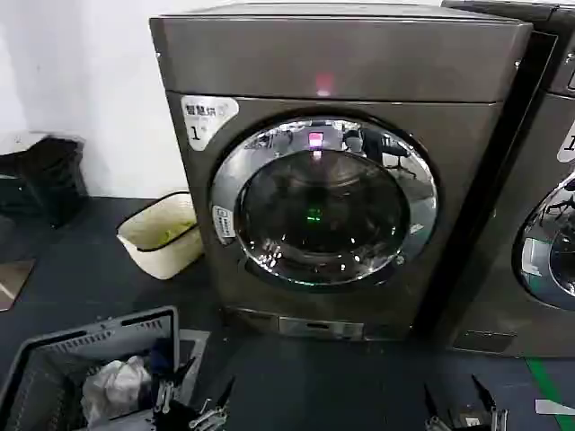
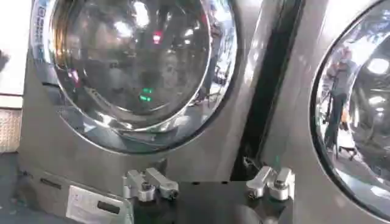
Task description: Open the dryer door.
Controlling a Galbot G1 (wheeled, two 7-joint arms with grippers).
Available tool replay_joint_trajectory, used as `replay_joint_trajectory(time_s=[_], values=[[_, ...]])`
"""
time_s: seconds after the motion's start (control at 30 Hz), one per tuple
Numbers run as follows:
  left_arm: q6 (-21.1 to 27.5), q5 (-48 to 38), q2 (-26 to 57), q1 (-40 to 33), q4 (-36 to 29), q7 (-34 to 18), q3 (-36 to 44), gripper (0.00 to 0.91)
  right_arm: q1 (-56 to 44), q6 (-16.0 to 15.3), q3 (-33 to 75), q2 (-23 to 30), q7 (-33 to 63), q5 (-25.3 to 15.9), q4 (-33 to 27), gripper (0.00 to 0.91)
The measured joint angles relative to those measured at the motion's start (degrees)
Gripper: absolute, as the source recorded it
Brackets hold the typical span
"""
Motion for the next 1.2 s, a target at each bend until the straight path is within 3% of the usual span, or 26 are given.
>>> replay_joint_trajectory(time_s=[0.37, 0.67, 0.83, 1.2], values=[[0.03, 0.34, 0.08, 0.92, -0.45, 0.01, -0.07, 0.907, 7.48, -3.62, -2.34, -4.53, -3.31, 1.68, -1.18, 0.907], [0.03, 0.92, -0.24, 1.23, -0.61, 0.08, -0.27, 0.907, 18.98, -10.13, -6.61, -12.68, -4.59, 9.25, -3.13, 0.907], [0.03, 1.49, -0.51, 1.36, -0.63, 0.11, -0.28, 0.907, 24.51, -10.70, -9.96, -17.38, -5.53, 12.28, -4.28, 0.907], [-0.17, 2.68, -1.51, 1.60, -0.89, 0.16, -0.43, 0.907, 35.76, -12.13, -18.81, -23.80, -5.56, 14.07, -7.26, 0.907]])
